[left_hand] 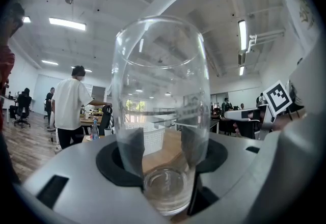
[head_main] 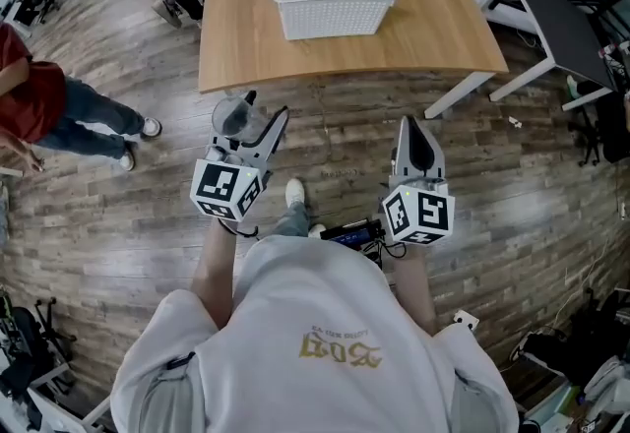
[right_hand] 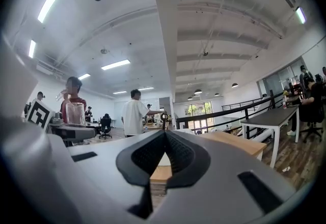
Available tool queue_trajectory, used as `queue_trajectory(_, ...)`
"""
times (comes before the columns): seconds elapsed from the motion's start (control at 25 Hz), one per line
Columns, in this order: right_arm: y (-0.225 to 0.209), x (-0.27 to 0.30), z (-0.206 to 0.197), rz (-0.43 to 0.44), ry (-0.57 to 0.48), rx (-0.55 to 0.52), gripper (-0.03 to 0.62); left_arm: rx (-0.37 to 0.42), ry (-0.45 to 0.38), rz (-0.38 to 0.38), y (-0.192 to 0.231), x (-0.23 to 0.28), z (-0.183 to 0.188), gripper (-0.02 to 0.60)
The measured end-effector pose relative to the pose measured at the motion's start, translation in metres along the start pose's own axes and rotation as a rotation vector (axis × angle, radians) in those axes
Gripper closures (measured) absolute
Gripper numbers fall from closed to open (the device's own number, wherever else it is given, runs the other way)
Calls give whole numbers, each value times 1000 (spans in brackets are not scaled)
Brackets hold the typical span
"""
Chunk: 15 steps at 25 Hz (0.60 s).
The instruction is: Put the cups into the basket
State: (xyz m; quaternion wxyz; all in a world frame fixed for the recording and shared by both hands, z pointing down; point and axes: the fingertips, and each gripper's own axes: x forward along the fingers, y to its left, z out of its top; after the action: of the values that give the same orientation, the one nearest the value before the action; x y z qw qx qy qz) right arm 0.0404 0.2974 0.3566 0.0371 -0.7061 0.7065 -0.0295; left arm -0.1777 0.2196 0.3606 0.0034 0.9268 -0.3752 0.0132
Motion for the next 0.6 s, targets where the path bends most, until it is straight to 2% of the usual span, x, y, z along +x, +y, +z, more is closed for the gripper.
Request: queue_trajectory(0.6,-19,85,2,-22,7,4,585,2,4,-38,41,80,4,325)
